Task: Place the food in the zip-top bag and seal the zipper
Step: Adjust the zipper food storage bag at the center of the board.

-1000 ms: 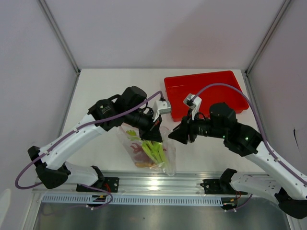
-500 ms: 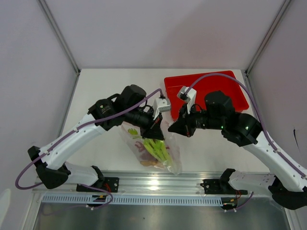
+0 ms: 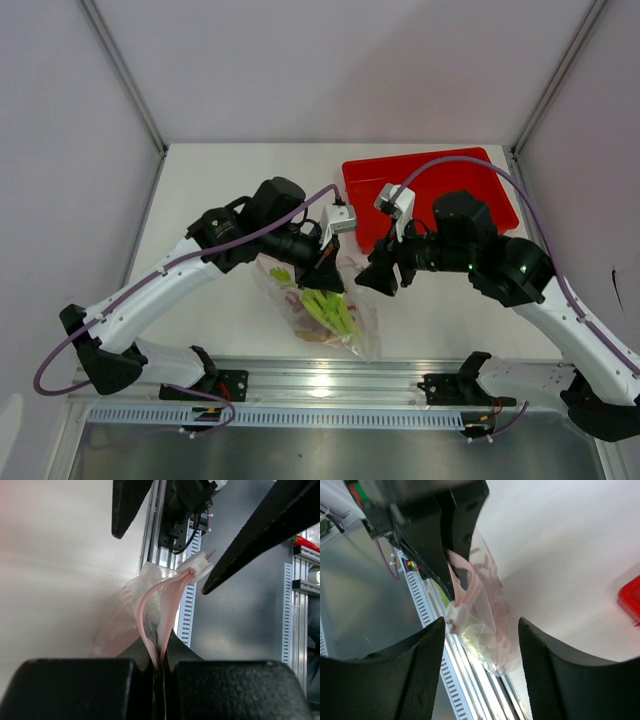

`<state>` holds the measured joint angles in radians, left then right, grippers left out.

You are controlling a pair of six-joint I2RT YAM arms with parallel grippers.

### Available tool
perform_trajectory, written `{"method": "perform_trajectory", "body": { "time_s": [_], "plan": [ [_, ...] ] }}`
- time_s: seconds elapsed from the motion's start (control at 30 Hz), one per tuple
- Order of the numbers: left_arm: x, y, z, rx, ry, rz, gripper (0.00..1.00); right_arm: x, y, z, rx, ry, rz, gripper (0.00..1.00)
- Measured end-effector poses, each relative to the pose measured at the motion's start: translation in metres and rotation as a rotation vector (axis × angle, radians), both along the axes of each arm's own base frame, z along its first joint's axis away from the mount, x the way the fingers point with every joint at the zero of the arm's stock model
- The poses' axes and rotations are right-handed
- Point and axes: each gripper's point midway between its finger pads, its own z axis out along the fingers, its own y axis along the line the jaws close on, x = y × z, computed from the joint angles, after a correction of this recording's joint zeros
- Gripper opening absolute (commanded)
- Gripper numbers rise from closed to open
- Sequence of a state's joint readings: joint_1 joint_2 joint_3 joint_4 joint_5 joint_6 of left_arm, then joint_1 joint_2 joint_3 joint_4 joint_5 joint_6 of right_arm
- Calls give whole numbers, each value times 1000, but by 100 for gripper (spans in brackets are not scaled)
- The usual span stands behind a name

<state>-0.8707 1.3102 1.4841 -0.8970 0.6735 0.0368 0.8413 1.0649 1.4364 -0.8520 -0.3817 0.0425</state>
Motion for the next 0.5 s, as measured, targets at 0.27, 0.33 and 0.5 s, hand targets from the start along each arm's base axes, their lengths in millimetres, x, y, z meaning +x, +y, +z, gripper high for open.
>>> {"method": "perform_trajectory", "body": {
  "time_s": [0.27, 0.33, 0.5],
  "plan": [
    [-3, 0, 1, -3, 24, -3, 1, -16, -13, -27, 100, 18, -35, 66],
    [-4, 0, 0, -4, 39, -4, 0, -19, -10, -28, 143, 26, -30, 66],
    [-8, 0, 0, -6, 71, -8, 1, -15, 3, -21, 242, 13, -20, 63]
  ]
}}
